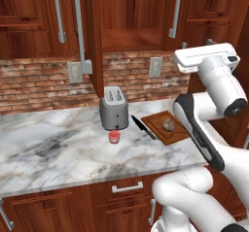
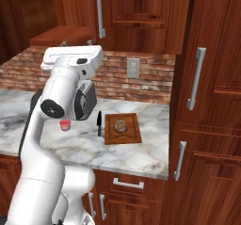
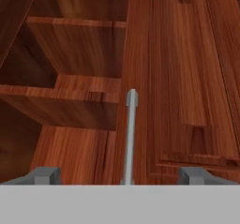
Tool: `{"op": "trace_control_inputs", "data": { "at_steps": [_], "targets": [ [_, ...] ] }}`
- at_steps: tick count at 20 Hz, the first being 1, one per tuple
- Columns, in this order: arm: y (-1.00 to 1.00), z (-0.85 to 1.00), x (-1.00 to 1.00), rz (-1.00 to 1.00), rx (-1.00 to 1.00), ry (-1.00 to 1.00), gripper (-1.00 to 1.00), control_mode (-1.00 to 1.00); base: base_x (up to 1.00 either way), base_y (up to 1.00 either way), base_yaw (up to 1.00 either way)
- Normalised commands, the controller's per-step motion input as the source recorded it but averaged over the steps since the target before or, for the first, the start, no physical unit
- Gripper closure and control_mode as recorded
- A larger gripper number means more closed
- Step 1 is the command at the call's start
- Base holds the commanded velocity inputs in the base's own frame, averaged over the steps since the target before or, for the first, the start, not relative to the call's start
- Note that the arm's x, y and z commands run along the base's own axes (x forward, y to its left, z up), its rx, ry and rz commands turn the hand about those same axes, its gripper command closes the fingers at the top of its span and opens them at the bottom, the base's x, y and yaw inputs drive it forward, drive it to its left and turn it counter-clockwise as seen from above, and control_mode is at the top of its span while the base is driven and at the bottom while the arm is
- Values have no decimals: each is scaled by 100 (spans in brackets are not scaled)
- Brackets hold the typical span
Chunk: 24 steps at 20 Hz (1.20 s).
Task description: Pick the bread, place it on the cutting board, pick the jam, place it on the counter, and close the cabinet.
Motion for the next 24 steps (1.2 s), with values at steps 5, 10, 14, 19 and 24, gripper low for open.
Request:
{"op": "trace_control_inputs", "data": {
  "at_steps": [5,10,14,19,24],
  "targets": [
    [30,27,-100,-6,0,5,-100,-100,0,0,0],
    [29,31,-99,-7,0,11,-100,-100,0,0,0],
    [25,37,-94,-7,0,17,-100,-100,0,0,0],
    [25,35,-96,-6,0,18,-100,-100,0,0,0],
    [36,13,-87,-5,0,16,-100,-100,0,0,0]
  ]
}}
